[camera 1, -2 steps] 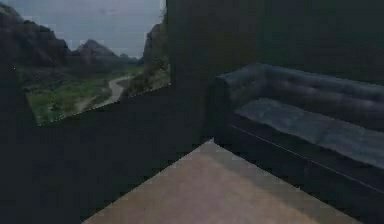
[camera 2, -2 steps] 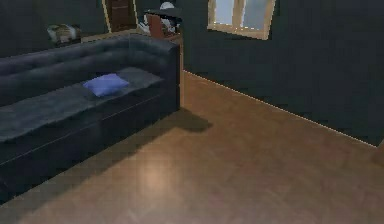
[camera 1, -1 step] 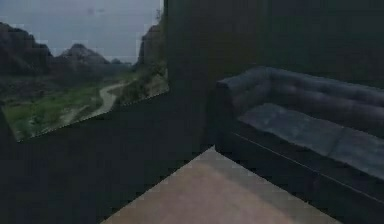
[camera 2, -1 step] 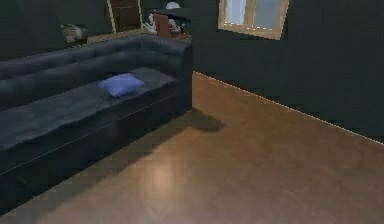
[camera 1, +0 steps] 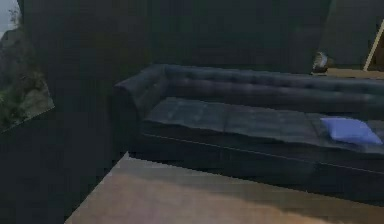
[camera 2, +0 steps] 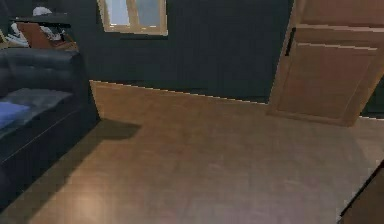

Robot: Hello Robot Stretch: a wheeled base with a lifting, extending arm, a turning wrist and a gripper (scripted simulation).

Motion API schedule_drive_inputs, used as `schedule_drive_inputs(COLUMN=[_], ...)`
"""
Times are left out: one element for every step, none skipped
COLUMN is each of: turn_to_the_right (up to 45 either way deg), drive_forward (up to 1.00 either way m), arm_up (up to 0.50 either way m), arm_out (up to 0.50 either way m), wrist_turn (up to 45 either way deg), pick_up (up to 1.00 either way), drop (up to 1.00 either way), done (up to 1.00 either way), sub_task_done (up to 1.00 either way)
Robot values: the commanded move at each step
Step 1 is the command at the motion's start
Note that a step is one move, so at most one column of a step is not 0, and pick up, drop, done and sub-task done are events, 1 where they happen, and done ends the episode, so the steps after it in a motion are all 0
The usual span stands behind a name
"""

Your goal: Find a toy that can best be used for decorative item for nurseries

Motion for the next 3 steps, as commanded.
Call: schedule_drive_inputs(turn_to_the_right=[0.0, 45.0, 36.0], drive_forward=[0.15, 0.0, 0.0], arm_up=[0.0, 0.0, 0.0], arm_out=[0.0, 0.0, 0.0], wrist_turn=[0.0, 0.0, 0.0], pick_up=[0.0, 0.0, 0.0], drop=[0.0, 0.0, 0.0], done=[0.0, 0.0, 0.0], sub_task_done=[0.0, 0.0, 0.0])
